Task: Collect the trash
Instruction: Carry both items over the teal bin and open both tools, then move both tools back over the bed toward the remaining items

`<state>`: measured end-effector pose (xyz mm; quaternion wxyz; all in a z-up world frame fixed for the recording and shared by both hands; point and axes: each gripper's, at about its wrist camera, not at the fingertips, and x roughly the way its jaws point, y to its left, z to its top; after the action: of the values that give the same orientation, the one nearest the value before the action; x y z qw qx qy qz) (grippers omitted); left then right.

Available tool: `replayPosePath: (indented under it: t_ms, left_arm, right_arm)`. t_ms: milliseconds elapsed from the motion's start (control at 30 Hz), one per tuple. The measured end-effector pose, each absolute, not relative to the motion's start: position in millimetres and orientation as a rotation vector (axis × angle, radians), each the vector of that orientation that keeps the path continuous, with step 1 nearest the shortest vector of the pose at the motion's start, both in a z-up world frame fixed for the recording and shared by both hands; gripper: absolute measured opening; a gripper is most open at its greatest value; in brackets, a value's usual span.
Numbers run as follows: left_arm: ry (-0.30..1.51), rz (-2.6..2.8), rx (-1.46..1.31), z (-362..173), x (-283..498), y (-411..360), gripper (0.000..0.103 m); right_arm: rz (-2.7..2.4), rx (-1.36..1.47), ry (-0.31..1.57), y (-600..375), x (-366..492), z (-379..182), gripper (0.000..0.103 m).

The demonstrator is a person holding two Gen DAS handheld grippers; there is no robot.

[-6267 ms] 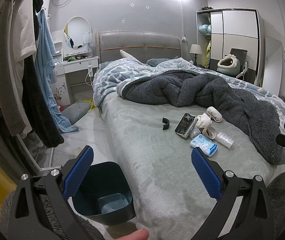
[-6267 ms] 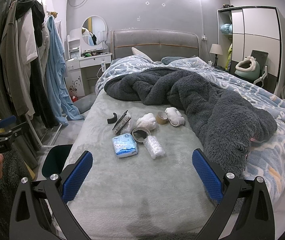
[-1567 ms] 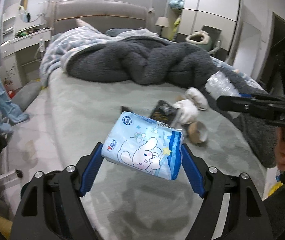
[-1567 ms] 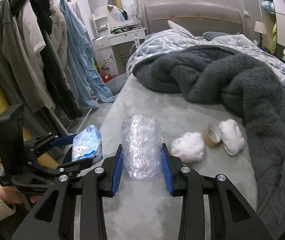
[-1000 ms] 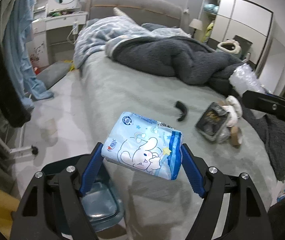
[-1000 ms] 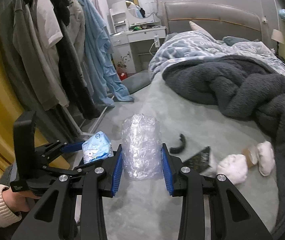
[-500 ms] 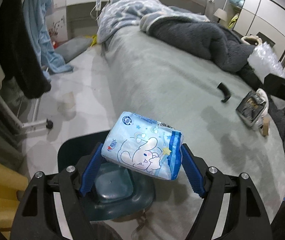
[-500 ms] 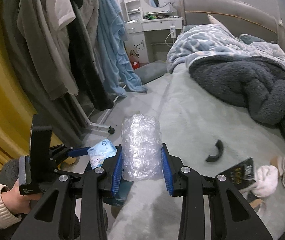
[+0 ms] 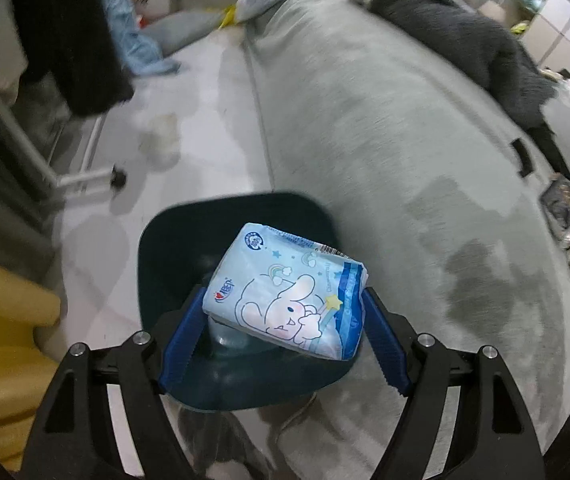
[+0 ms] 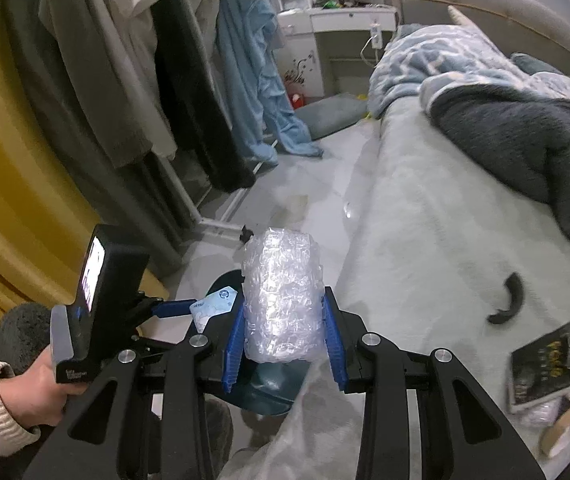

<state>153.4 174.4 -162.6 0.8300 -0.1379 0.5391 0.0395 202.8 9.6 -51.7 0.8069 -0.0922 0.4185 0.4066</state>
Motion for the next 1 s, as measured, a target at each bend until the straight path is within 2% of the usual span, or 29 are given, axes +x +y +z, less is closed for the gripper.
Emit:
replayPosePath:
  t_ms: [233,567,600,700,1000]
  left_arm:
    - [1.241,0.155,-0.372,-188.3,149.7,200.2,0.079]
    - [1.252,0.231,-0.44,-198.5,148.9,224.7,0.082]
    - [1.243,0.245,-0.447,-196.7,147.5,228.8,0.083]
    - [1.191,0.28,-0.445,-184.5,144.4,236.3,0.093]
    - [1.026,0.306,-0.362,-136.8,140.1,230.1,0.095]
  right_arm:
    - [0.905,-0.231,0.971,38.4,202.2,-81.1,0.036]
    - [0.898,-0.297,1.063,63.8,214.4,-123.1,0.036]
    - [0.896,-0.299,1.071,64.7,216.2,-126.4,0.036]
    - [0.888,-0.306,1.092,68.0,217.9,-135.4,0.036]
    - [0.875,-0.302,1.11,74.4,227.6,-142.7,0.036]
